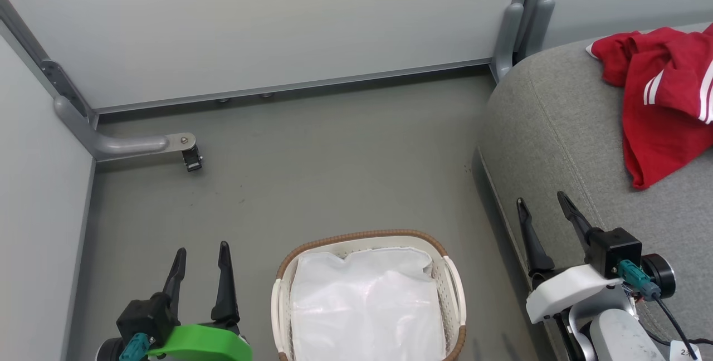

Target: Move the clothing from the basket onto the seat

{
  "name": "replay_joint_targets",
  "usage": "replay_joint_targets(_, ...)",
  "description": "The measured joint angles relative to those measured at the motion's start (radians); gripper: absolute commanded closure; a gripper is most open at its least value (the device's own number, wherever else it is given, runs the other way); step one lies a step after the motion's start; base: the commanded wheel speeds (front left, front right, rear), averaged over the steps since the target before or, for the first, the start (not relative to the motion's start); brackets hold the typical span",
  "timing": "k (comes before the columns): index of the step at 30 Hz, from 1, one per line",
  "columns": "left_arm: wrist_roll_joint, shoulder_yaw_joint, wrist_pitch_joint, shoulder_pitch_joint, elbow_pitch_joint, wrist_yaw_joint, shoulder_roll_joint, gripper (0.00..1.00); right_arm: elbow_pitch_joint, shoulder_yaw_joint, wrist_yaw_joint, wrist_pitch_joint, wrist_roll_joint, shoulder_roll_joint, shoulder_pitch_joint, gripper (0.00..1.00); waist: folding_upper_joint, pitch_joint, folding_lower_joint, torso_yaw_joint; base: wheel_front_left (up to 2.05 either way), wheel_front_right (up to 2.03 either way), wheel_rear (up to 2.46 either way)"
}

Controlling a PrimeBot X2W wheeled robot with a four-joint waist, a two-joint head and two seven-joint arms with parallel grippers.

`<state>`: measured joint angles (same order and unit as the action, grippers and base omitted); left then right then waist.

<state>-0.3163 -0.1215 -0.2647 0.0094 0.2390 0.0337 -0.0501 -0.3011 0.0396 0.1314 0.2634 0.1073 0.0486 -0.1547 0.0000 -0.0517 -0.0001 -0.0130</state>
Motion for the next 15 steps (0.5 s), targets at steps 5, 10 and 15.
replay_joint_targets(5,-0.006,0.000,0.000,0.000,0.005,0.000,0.000,0.00,-0.001,-0.002,0.000,0.000,0.001,0.000,0.000,0.00,0.0000,0.002,0.0000,0.002,0.00,0.00,0.00)
replay_joint_targets(10,-0.006,-0.001,0.000,0.000,0.006,0.000,0.000,0.00,-0.003,-0.002,0.000,0.000,0.001,0.000,0.000,0.00,0.0000,0.004,0.0000,0.003,0.00,0.00,0.00)
replay_joint_targets(15,-0.008,-0.001,0.000,0.000,0.010,-0.002,0.000,0.00,-0.003,-0.005,0.000,0.000,0.001,0.000,0.000,0.00,0.0000,0.004,0.0000,0.003,0.00,0.00,0.00)
